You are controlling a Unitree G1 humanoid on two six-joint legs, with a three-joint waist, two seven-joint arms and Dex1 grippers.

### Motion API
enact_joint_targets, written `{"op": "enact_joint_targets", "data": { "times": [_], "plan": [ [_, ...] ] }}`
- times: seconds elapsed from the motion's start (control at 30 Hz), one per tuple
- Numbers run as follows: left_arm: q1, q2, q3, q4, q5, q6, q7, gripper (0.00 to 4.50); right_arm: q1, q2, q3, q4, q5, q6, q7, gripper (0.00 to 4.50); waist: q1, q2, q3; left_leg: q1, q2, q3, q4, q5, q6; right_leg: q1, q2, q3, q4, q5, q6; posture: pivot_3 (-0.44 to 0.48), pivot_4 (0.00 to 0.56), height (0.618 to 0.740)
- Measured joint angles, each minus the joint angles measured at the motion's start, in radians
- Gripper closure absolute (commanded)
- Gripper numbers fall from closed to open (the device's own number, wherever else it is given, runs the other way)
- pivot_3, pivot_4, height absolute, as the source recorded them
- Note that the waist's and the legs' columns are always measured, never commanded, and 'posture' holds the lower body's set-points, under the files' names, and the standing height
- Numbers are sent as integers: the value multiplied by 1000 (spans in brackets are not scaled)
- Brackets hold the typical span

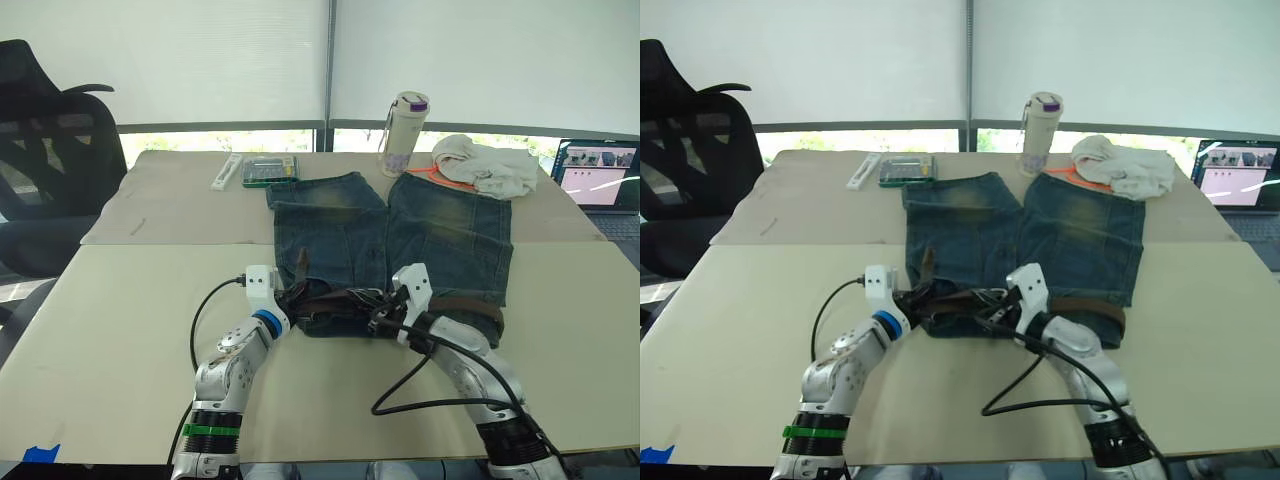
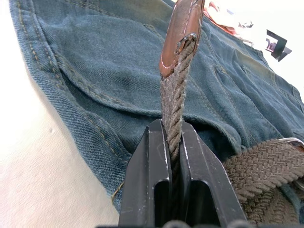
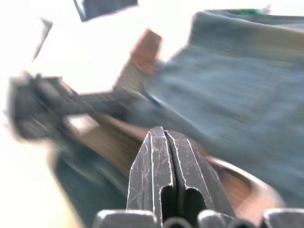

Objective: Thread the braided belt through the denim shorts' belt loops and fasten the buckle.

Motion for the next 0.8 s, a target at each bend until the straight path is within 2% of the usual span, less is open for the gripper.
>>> {"op": "enact_joint_targets", "data": {
  "times": [0.13, 0.3, 0.4, 0.6, 0.8],
  "plan": [
    [0, -2, -1, 4, 0, -2, 4, 4500, -36, 15, -78, -70, 106, 82, -36, 4434, 5, 0, 0, 0, 0, 0, 0, -1, 1, 0, -1, 0, 0, 0, 0, 0, 150, 737],
    [0, -4, -2, 6, -1, -5, 5, 4500, -53, -69, -99, -30, 51, 83, -51, 4434, 5, 0, 0, 0, -1, 0, 0, -1, 1, 0, -1, 0, 0, 0, 0, 0, 150, 737],
    [0, -2, -1, 12, 0, -13, 5, 4500, -47, -130, -67, 1, -13, 40, -1, 4434, 4, 0, 0, 0, -1, 0, 0, -1, 1, 0, 0, 0, 0, 0, 0, 0, 150, 737],
    [-2, -2, 0, 20, 0, -25, 6, 4500, 3, -171, 37, 92, -127, -64, 81, 4434, 5, 0, 0, 0, -1, 1, 0, -1, 1, 1, -1, 0, -1, 0, 0, 0, 150, 737],
    [-4, 1, 1, 32, 1, -35, 6, 4500, -17, -219, 96, 150, -242, -195, 117, 4434, 4, -1, -1, 2, 0, 0, 0, -1, 1, 2, 0, 0, 0, 0, 0, 0, 150, 737]
  ]
}}
